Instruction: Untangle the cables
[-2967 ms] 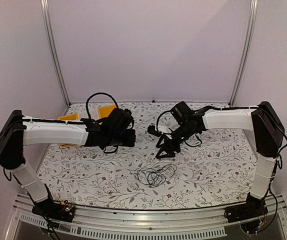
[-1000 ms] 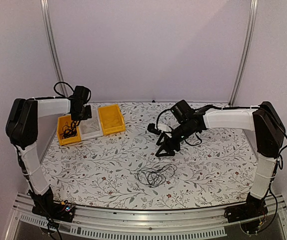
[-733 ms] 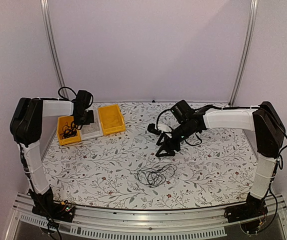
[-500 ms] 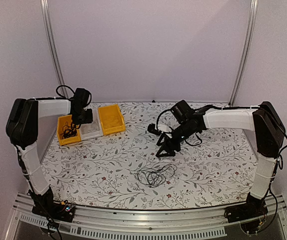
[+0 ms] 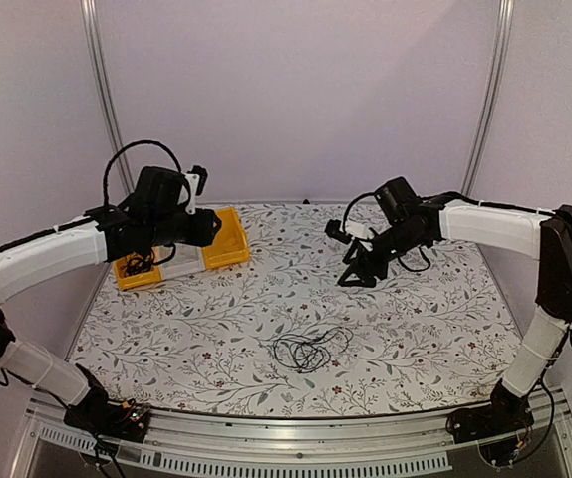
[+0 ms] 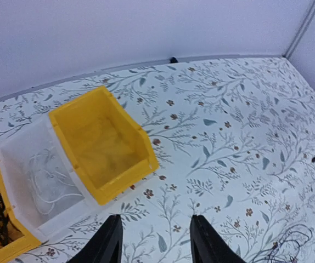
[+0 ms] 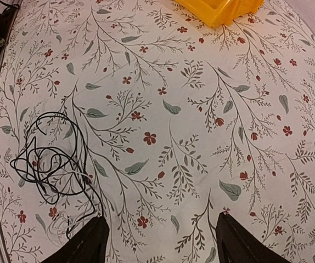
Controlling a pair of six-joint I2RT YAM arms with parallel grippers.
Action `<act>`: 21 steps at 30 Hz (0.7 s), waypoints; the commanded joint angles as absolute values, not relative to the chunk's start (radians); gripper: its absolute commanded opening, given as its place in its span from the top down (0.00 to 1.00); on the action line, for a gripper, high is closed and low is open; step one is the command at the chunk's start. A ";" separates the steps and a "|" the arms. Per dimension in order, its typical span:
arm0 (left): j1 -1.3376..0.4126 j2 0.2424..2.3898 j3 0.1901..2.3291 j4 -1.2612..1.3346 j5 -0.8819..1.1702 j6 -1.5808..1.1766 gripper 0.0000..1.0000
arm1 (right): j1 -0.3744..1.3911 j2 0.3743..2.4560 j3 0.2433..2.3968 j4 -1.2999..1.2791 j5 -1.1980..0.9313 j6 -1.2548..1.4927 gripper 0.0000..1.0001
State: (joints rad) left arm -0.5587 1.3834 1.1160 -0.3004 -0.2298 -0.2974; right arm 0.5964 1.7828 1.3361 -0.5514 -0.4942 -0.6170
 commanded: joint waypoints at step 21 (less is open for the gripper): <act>-1.150 1.697 0.868 0.246 -0.165 -0.442 0.51 | 0.640 1.868 1.217 -0.793 -0.783 -0.620 0.33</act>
State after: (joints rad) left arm -1.1473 1.6913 0.9165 0.1257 -0.1474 -0.3462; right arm 0.6353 1.8133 1.1687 -0.7788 -0.7258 -0.6350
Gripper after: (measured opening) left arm 0.488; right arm 0.673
